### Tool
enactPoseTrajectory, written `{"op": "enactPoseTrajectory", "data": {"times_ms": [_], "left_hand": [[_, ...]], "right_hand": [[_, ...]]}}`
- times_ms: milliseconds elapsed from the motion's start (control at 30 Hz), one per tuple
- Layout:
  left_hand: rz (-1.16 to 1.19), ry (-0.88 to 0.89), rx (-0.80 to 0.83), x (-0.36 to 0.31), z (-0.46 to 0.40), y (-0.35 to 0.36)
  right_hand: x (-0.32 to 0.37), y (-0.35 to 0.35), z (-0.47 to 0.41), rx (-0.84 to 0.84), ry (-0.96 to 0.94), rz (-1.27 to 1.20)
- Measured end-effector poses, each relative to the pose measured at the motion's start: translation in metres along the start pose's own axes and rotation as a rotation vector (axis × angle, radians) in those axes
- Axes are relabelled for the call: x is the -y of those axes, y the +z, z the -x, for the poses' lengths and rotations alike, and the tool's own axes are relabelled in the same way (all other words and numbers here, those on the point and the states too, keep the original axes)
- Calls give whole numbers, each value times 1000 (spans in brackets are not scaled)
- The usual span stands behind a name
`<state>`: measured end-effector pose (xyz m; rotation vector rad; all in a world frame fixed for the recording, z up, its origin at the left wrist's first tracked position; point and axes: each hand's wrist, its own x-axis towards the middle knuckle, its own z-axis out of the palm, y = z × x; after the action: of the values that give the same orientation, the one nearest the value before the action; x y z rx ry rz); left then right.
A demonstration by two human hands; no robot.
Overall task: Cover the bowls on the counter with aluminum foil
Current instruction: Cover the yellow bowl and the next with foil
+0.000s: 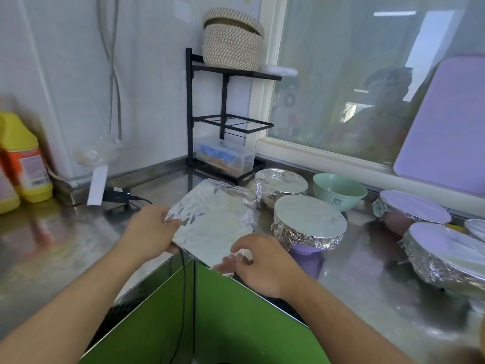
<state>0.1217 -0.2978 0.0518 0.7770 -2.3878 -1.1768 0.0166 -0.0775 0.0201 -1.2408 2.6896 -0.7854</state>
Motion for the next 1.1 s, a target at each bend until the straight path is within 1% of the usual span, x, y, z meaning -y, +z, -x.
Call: {"op": "enactPoseTrajectory", "data": {"times_ms": [100, 200, 233, 333, 400, 433, 533, 567, 667, 767, 800, 867, 933, 1000, 1100], "left_hand": [[94, 53, -1, -11, 8, -18], [203, 136, -26, -28, 20, -44], [221, 156, -25, -36, 26, -51], [310, 222, -36, -63, 48, -71], [397, 261, 11, -77, 59, -81], [434, 279, 52, -82, 63, -83], [498, 329, 187, -108, 84, -76], [519, 339, 241, -121, 92, -64], [604, 344, 344, -151, 110, -23], [658, 322, 458, -182, 129, 40], [671, 303, 497, -193, 135, 63], [670, 255, 568, -212, 146, 109], [691, 195, 657, -228, 155, 154], [694, 119, 714, -240, 165, 194], [682, 22, 736, -245, 176, 247]], "right_hand": [[9, -11, 5, -28, -12, -41], [22, -31, 12, -106, -15, -220], [27, -41, 15, -149, -17, -243], [34, -80, 28, -392, -28, -170], [34, -110, 43, -539, 1, -181], [35, -127, 54, -584, 38, -183], [25, -179, 95, -606, 205, -211], [16, -196, 116, -585, 263, -283], [-8, -227, 170, -518, 387, -615], [-39, -244, 235, -454, 404, -886], [-47, -248, 256, -457, 418, -948], [-66, -254, 293, -537, 479, -947], [-90, -256, 323, -686, 563, -899], [-117, -252, 348, -809, 657, -855], [-155, -237, 373, -850, 786, -829]]}}
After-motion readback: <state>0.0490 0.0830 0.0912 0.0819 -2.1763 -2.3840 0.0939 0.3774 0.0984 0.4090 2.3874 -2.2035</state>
